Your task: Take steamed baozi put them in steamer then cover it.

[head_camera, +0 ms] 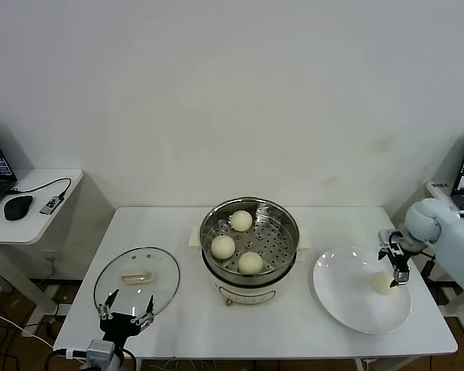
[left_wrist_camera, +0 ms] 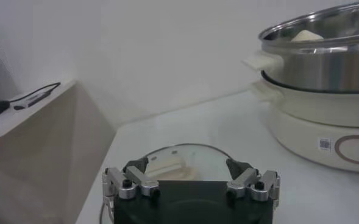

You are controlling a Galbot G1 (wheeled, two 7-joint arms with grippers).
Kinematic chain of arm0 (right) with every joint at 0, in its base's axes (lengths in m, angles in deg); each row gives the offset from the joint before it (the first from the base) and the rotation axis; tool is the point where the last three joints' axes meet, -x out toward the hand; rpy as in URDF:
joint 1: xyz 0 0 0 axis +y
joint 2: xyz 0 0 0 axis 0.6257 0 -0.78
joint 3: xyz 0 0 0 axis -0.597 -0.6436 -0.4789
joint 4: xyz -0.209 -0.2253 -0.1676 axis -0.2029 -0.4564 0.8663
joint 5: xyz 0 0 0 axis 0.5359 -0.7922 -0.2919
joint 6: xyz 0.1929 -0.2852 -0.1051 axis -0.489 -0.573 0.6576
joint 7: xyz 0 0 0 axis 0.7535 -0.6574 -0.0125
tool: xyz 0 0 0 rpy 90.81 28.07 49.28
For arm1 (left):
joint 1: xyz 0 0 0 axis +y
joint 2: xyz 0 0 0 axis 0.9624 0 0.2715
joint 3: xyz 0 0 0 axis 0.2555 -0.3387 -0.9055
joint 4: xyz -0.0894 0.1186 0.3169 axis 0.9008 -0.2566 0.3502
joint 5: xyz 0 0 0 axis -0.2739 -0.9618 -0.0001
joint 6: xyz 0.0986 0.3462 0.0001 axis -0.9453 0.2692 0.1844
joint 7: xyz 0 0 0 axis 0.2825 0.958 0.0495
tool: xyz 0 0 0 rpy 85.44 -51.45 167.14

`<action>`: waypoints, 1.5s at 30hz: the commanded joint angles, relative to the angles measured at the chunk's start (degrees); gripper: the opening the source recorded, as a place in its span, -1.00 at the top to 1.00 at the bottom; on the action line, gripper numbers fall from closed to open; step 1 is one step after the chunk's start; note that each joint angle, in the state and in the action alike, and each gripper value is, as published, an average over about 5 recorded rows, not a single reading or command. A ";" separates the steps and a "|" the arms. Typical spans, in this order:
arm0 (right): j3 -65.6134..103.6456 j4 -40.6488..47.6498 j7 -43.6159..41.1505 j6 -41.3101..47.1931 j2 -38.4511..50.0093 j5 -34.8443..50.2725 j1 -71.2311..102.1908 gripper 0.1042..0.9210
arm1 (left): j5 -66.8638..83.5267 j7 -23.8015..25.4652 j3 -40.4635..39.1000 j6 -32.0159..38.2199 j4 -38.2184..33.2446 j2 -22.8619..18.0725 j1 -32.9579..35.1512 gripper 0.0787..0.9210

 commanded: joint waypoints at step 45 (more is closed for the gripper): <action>4.79 0.31 4.35 1.58 -0.36 0.09 4.66 -0.17 | -0.86 0.18 -0.95 -0.05 1.60 -0.01 -0.89 -0.77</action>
